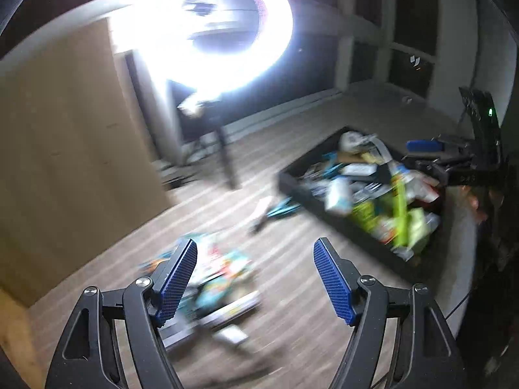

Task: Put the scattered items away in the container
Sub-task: 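Move both grippers back from the tray to the item pile, then grasp clear-wrapped spoon with left gripper while right gripper grasps grey-white tube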

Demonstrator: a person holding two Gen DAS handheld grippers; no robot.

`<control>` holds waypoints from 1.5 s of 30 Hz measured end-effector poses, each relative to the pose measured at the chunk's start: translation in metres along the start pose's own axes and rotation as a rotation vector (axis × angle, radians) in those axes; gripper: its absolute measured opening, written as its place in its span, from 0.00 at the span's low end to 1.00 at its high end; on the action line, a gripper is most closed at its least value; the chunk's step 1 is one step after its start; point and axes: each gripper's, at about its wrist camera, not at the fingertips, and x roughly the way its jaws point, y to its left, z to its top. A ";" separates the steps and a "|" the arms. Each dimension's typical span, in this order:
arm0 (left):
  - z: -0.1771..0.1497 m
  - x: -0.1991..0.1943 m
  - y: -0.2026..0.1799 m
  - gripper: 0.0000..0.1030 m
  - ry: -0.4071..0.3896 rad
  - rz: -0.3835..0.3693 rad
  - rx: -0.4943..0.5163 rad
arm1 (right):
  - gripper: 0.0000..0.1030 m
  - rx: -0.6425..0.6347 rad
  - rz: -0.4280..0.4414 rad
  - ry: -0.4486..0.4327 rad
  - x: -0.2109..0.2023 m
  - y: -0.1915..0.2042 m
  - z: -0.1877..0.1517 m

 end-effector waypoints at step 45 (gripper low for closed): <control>-0.155 0.084 0.036 0.51 0.442 -0.341 0.517 | 0.52 -0.249 0.239 0.453 0.199 0.271 -0.041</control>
